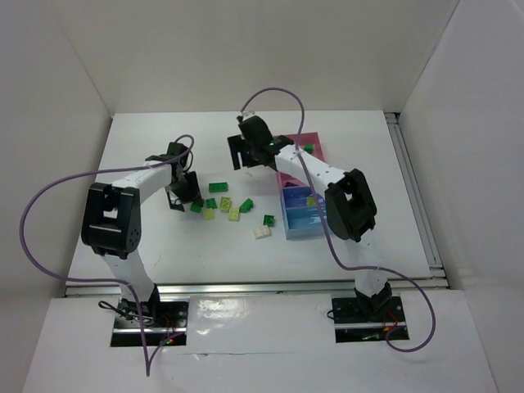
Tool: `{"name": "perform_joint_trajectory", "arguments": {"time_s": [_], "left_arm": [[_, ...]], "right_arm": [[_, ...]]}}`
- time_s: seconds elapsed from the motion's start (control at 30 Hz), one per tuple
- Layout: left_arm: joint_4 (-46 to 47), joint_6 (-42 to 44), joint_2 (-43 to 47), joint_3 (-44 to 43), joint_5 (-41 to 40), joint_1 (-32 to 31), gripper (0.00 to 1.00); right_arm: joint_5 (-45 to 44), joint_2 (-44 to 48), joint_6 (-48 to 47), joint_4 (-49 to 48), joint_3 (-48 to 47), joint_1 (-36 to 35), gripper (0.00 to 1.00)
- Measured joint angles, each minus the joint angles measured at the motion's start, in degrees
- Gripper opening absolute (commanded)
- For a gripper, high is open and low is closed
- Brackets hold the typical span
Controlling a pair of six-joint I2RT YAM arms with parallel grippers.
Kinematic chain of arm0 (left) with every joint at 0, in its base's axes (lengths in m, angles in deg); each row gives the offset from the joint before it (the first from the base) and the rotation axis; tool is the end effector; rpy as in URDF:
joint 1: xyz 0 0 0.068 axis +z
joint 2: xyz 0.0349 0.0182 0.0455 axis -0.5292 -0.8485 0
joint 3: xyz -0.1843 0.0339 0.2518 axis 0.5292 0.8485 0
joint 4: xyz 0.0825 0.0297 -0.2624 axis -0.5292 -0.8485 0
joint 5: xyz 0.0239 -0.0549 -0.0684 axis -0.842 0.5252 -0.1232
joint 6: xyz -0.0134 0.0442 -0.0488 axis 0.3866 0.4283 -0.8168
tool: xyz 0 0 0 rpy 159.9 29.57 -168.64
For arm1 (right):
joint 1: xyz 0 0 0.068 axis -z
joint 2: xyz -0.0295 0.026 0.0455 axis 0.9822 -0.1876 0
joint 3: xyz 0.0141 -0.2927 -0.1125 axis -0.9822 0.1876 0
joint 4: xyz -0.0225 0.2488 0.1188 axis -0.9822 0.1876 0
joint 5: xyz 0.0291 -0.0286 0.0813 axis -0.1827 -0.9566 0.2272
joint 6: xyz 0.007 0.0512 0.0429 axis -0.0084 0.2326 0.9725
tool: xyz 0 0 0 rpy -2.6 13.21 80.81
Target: Sort the legos into containers by color
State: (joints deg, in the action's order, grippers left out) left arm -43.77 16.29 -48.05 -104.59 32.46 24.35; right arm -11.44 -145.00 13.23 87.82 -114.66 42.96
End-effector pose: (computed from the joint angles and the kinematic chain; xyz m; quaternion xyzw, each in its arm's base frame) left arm 0.3798 -0.0486 0.1921 -0.1959 0.9652 -0.0383 0.1690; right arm 0.4496 0.3195 0.2664 -0.1389 0.8984 0.1165 0.4001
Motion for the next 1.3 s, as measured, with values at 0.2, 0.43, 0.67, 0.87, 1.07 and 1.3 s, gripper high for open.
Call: {"name": "perform_joint_trajectory", "arguments": {"time_s": [0.2,0.43,0.67,0.87,1.07,1.3], "left_arm": [[0.09,-0.02,-1.11,-1.36,1.36,-0.11,0.43],[-0.44,0.09,-1.9,-4.07,1.05,0.83,0.2],[-1.55,0.11,-2.23,-4.61,2.12,3.89,0.17],[-2.03,0.04,-2.25,-6.16,3.15,4.42,0.19],[-3.63,0.0,-2.21,-6.91,3.96,5.44,0.45],[-4.31,-0.13,-1.44,-7.15,3.93,7.87,0.52]], "right_arm": [[5.95,-0.02,-2.69,1.33,0.22,-2.38,0.78],[8.59,-1.18,-10.82,1.84,0.57,-4.57,0.78],[10.69,-5.46,-16.48,1.2,0.52,-7.37,0.81],[10.88,-9.75,-17.99,0.28,-1.88,-8.17,0.83],[8.22,-14.1,-18.6,-0.83,-8.31,-8.17,0.83],[8.57,-15.72,-18.62,-2.29,-10.08,-8.15,0.83]]}}
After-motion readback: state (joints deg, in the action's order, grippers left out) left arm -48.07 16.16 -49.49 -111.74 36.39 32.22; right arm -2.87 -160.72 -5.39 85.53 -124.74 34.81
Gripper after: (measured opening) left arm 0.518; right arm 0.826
